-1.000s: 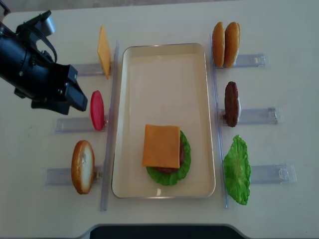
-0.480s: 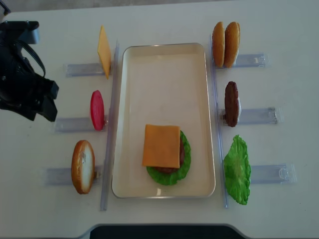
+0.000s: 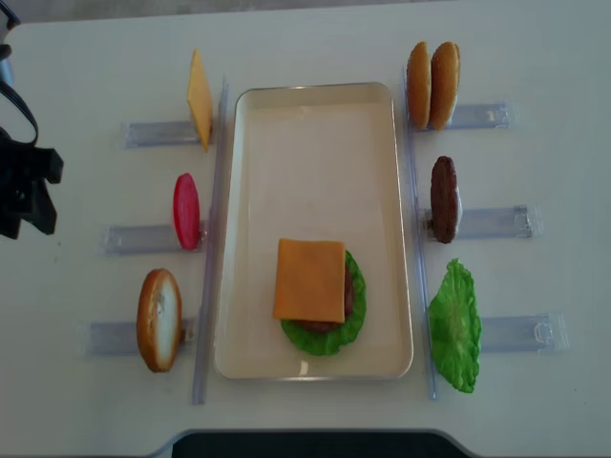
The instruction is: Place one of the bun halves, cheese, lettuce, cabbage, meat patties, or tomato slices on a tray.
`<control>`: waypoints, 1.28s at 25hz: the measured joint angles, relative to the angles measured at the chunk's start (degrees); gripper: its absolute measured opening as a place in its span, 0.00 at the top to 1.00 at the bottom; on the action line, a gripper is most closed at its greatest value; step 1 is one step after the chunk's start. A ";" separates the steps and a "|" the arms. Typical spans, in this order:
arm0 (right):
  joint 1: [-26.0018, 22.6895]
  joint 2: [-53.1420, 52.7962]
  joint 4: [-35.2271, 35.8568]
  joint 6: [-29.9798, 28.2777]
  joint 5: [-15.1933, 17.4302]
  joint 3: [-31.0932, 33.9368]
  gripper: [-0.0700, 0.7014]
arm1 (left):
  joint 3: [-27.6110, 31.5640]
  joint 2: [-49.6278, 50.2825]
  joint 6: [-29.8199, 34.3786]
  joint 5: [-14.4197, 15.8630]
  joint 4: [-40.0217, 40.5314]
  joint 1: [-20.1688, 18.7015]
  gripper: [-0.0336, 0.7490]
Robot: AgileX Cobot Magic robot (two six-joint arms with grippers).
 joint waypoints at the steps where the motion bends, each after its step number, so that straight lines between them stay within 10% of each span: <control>1: 0.00 0.00 0.00 0.00 0.00 0.00 0.51 | 0.00 -0.07 1.00 0.00 -0.69 0.00 0.50; 32: 0.00 0.00 0.00 0.00 0.00 0.00 0.51 | 25.87 -52.67 2.80 -2.79 -2.48 0.00 0.51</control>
